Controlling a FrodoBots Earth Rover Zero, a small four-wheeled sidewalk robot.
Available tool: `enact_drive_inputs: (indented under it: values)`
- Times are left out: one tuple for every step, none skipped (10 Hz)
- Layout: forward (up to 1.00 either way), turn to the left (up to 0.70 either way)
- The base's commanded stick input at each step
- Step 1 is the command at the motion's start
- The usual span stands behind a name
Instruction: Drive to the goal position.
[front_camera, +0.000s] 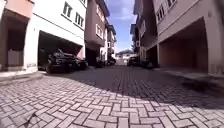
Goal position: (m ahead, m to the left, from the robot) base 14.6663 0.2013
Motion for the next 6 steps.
enact_drive_inputs:
  values:
    - [0.69,-0.09]
    - [0.69,-0.33]
    - [0.69,-0.06]
    - [0.69,0.03]
    - [0.69,0.03]
    - [0.69,0.03]
